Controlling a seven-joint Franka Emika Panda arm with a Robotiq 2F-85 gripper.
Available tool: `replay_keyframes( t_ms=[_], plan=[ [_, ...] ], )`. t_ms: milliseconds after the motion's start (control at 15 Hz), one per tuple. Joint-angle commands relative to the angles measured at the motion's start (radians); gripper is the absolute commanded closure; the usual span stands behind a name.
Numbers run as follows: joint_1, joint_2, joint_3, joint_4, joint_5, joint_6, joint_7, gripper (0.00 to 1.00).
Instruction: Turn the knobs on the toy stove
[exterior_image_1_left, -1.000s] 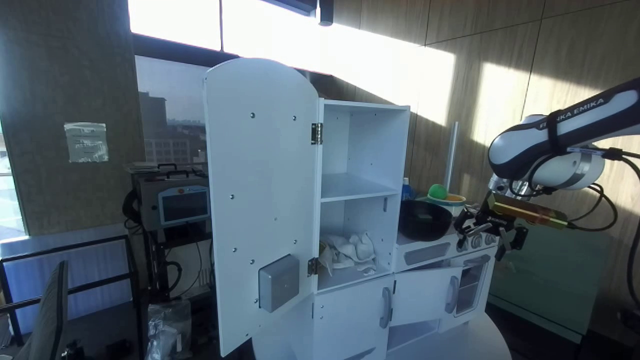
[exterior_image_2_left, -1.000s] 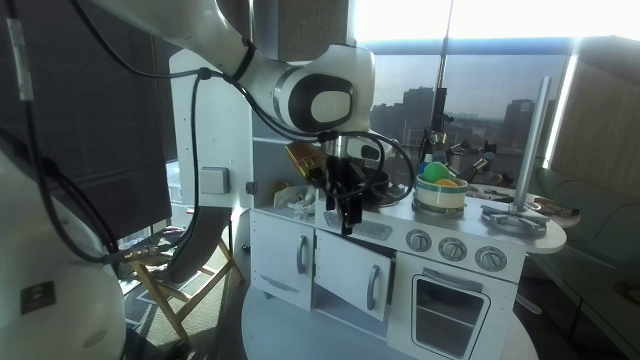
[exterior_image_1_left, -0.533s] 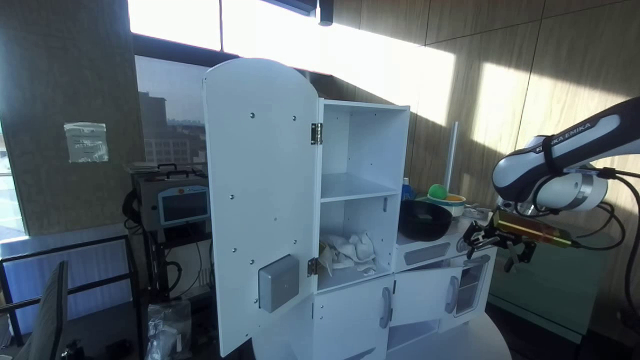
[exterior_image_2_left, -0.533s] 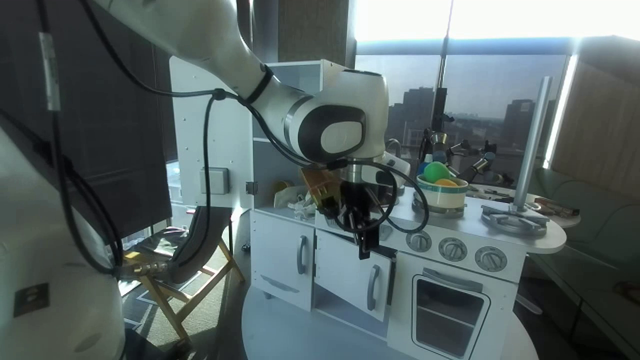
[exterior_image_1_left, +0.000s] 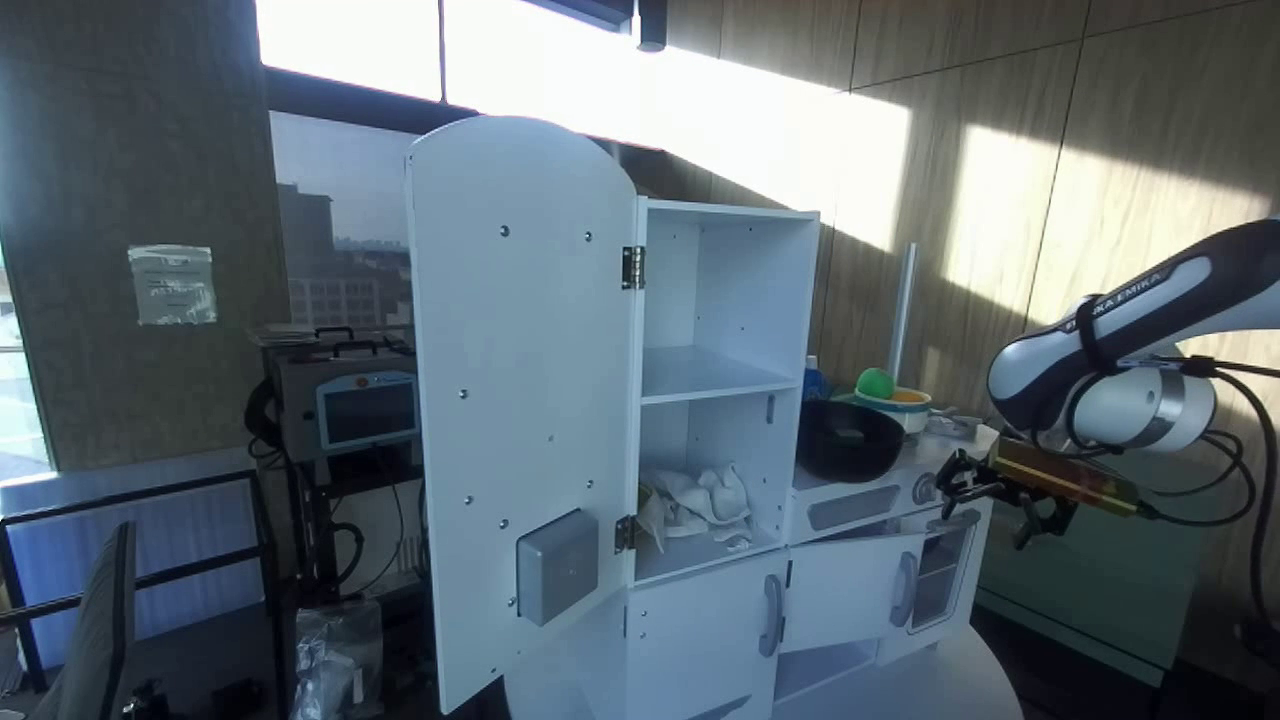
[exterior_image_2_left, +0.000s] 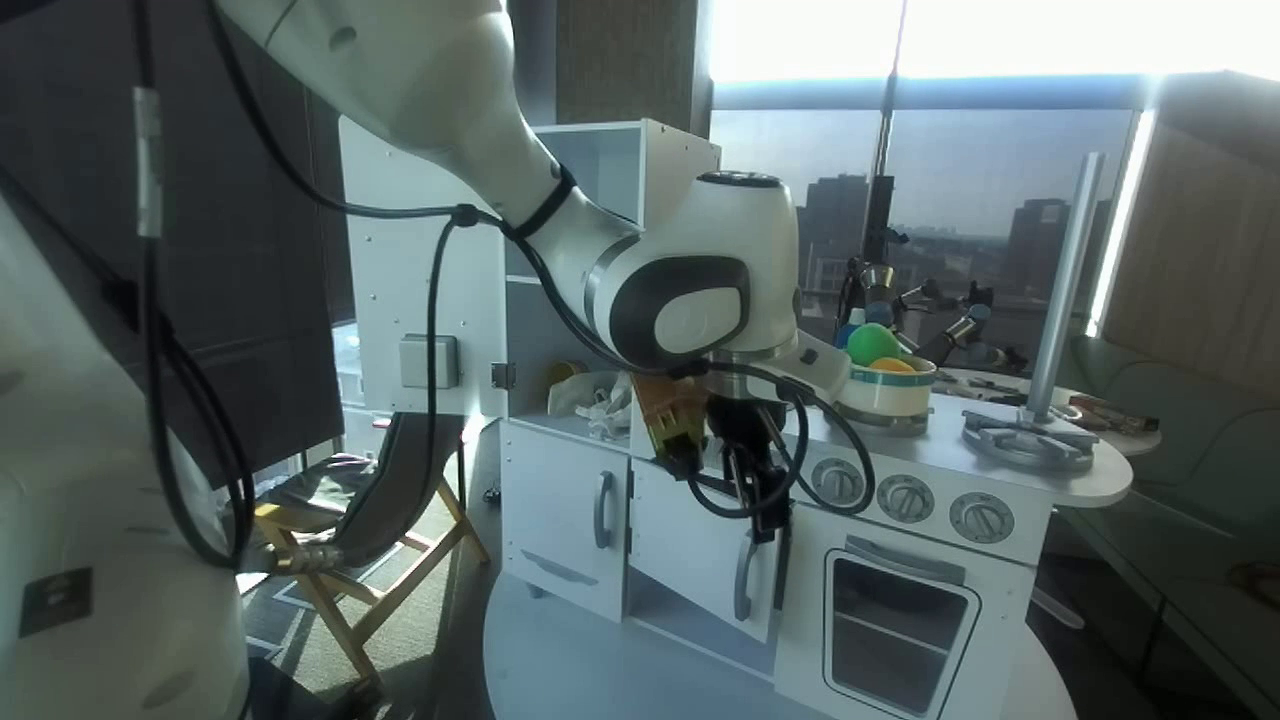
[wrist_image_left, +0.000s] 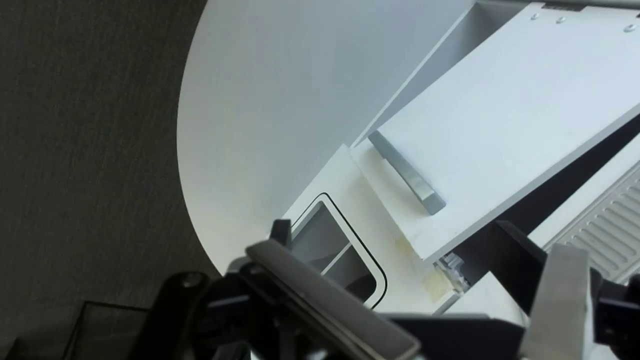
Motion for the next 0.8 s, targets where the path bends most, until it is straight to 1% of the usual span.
replay_keyframes(
  t_ms=[0,67,333,533,600,733],
  plan=[
    [0.021,0.021,-0.019,-0.014,0.057,0.127,-0.024,0.00],
    [0.021,0.028,-0.013,-0.018,0.050,0.157,-0.024,0.00],
    [-0.003,0.080,0.021,-0.017,-0.050,0.223,0.002,0.00],
    [-0.002,0.124,0.014,0.006,-0.086,0.252,-0.009,0.00],
    [0.005,0.137,0.005,0.015,-0.079,0.259,-0.023,0.00],
    [-0.002,0.164,-0.001,0.033,-0.092,0.282,-0.019,0.00]
  ],
)
